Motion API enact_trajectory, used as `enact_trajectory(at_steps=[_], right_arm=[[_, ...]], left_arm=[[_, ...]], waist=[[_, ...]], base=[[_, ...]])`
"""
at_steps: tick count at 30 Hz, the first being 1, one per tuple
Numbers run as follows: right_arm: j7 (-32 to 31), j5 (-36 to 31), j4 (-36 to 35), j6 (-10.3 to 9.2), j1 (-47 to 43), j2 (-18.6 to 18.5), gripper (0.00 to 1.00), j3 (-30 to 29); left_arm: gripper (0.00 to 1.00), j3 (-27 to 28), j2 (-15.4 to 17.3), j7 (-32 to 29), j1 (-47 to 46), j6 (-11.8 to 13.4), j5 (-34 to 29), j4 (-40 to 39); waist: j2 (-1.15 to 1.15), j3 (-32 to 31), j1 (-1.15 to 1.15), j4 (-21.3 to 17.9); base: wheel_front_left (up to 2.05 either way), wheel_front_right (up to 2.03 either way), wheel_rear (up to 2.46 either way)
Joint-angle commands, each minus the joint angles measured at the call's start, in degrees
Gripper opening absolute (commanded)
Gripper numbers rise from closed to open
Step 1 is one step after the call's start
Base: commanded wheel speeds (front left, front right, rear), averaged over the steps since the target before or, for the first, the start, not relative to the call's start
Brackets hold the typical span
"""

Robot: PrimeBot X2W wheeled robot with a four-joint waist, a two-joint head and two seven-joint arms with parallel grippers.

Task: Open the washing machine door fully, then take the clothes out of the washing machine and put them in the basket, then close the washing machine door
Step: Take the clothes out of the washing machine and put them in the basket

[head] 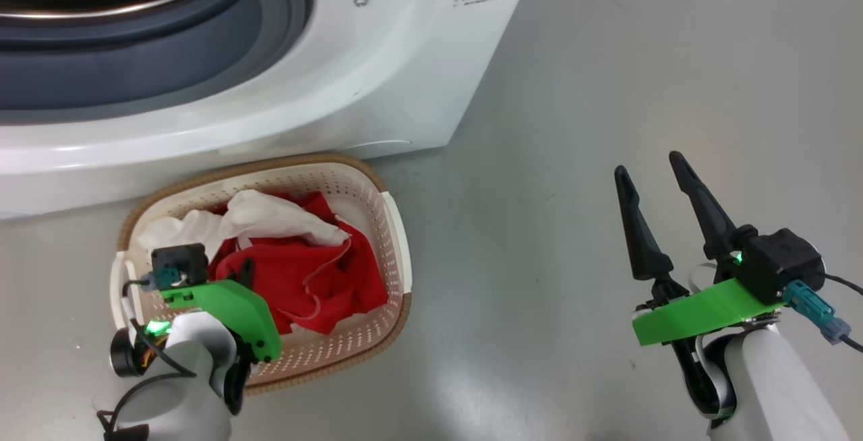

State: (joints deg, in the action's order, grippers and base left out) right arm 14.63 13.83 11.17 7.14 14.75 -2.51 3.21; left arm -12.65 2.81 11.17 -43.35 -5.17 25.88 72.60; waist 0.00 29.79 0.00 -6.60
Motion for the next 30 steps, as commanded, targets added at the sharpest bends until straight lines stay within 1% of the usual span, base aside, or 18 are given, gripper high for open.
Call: enact_trajectory(at_steps=[1,5,9,13,18,19,21,22,24,25,30], right_arm=[[0.4,0.6,-1.0,0.35,0.8,-0.4,1.00,1.7],[0.4,1.3,-0.6,0.35,1.3,-0.4,1.00,2.2],[0.4,1.7,-0.4,0.35,1.6,-0.4,1.00,2.7],[0.4,2.0,-0.2,0.35,1.8,-0.4,1.00,2.9],[0.4,2.3,0.1,0.35,2.1,-0.4,1.00,3.2],[0.4,2.3,0.2,0.35,2.1,-0.4,1.00,3.2],[0.4,2.4,0.4,0.35,2.1,-0.4,1.00,3.1],[0.4,2.4,0.5,0.35,2.1,-0.4,1.00,3.0],[0.4,2.4,0.7,0.35,2.1,-0.4,1.00,2.7],[0.4,2.3,0.8,0.35,2.0,-0.4,1.00,2.6],[0.4,2.0,1.2,0.35,1.6,-0.4,1.00,2.4]], left_arm=[[0.00,1.4,1.8,-0.3,-0.1,0.5,0.4,-0.2],[0.00,1.7,2.4,-4.4,-0.3,2.2,1.0,0.7],[0.00,1.9,3.2,-8.5,-0.1,3.4,1.7,1.1],[0.00,1.9,3.8,-10.1,0.0,3.6,2.0,1.2],[0.00,1.1,4.5,-10.3,-0.2,3.4,1.7,1.3],[0.02,0.9,4.5,-10.2,-0.2,3.3,1.6,1.3],[0.33,0.7,4.5,-9.4,-0.4,3.1,1.6,1.3],[0.44,0.6,4.5,-9.0,-0.4,3.0,1.5,1.3],[0.85,0.4,4.5,-7.9,-0.6,2.9,1.5,1.3],[1.00,0.3,4.4,-7.5,-0.5,2.8,1.6,1.3],[1.00,-0.2,4.0,-5.8,-0.2,2.1,1.7,1.3]], waist=[[0.00,0.6,0.00,-0.5],[0.00,1.4,0.00,-1.1],[0.00,1.9,0.00,-1.7],[0.00,2.2,0.00,-2.2],[0.00,2.2,0.00,-2.5],[0.00,2.1,0.00,-2.5],[0.00,1.9,0.00,-2.5],[0.00,1.7,0.00,-2.4],[0.00,1.2,0.00,-2.2],[0.00,0.9,0.00,-2.0],[0.00,-0.9,0.00,-1.1]], base=[[0.00,0.00,0.00],[0.00,0.00,0.00],[0.00,0.00,0.00],[0.00,0.00,0.00],[0.00,0.00,0.00],[0.00,0.00,0.00],[0.00,0.00,0.00],[0.00,0.00,0.00],[0.00,0.00,0.00],[0.00,0.00,0.00],[0.00,0.00,0.00]])
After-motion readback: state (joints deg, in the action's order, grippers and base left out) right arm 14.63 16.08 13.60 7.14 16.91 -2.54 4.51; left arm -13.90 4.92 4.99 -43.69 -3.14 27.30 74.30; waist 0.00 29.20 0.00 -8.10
